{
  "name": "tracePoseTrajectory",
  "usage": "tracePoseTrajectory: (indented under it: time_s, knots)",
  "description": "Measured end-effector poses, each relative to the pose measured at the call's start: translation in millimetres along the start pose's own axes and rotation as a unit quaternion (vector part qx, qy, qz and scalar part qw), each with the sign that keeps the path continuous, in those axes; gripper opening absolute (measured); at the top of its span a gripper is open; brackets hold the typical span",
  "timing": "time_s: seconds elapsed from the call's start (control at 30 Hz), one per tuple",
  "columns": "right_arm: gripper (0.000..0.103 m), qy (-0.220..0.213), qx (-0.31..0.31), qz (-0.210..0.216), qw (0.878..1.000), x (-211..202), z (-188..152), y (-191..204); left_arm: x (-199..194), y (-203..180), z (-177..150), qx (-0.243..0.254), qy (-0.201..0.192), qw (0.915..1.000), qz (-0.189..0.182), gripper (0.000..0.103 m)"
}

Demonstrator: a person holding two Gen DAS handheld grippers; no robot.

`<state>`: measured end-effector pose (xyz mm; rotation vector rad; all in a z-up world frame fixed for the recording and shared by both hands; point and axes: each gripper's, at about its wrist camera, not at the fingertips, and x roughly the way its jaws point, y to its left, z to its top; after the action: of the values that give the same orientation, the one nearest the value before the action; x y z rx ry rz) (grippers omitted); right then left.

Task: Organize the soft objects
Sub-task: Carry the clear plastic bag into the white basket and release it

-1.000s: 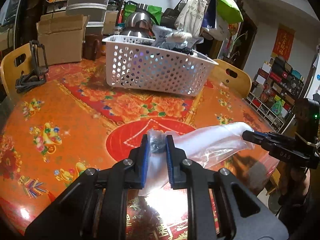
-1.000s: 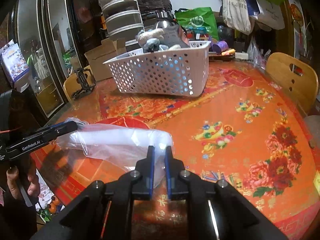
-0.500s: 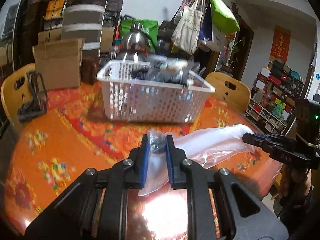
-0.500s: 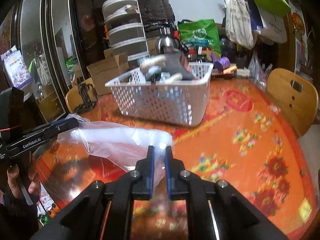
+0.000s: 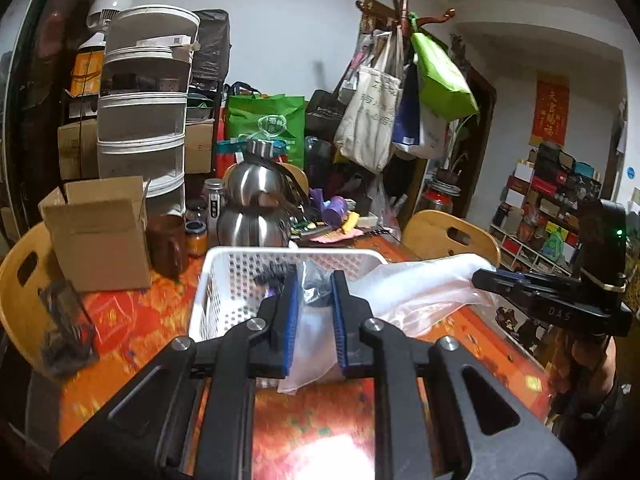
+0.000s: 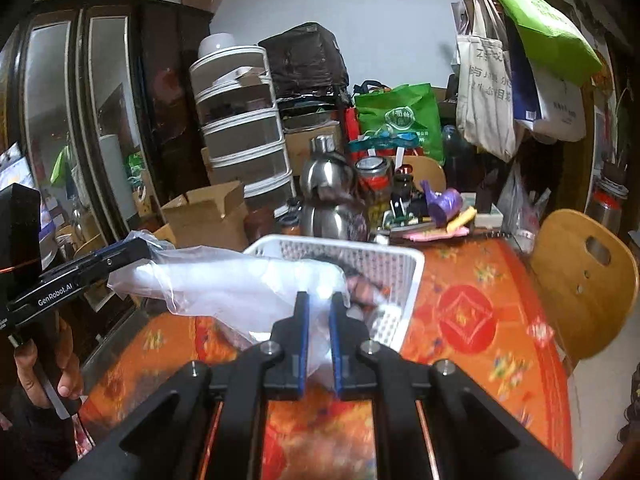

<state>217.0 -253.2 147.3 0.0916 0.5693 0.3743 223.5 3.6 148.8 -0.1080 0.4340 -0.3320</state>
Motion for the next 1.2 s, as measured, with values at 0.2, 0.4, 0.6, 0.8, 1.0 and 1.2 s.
tracePoseTrajectory:
  time_s: [0.2, 0.4, 0.6, 0.8, 1.0, 1.2]
  knots:
    - [0.008, 0.019, -0.005, -0.021, 1.000, 50, 48, -13, 60, 12, 57, 0.005, 0.028, 0.9988, 0.040, 0.014]
    - [0.008, 0.045, -0.017, -0.043, 0.998, 100, 57, -23, 129, 29, 73, -0.003, 0.078, 0.9942, 0.074, 0.014]
    - [0.008, 0.061, -0.029, -0.052, 0.996, 128, 49, -23, 169, 36, 55, -0.013, 0.105, 0.9898, 0.095, 0.013]
    - [0.047, 0.059, -0.028, -0.066, 0.996, 136, 39, -32, 188, 42, 37, -0.016, 0.123, 0.9875, 0.097, 0.057]
    - [0.083, 0.056, -0.009, -0.068, 0.996, 133, 31, -49, 187, 50, 24, -0.010, 0.096, 0.9883, 0.118, 0.100]
    - [0.084, 0.067, -0.009, -0.070, 0.995, 133, 25, -47, 190, 50, 16, -0.011, 0.112, 0.9863, 0.120, 0.100]
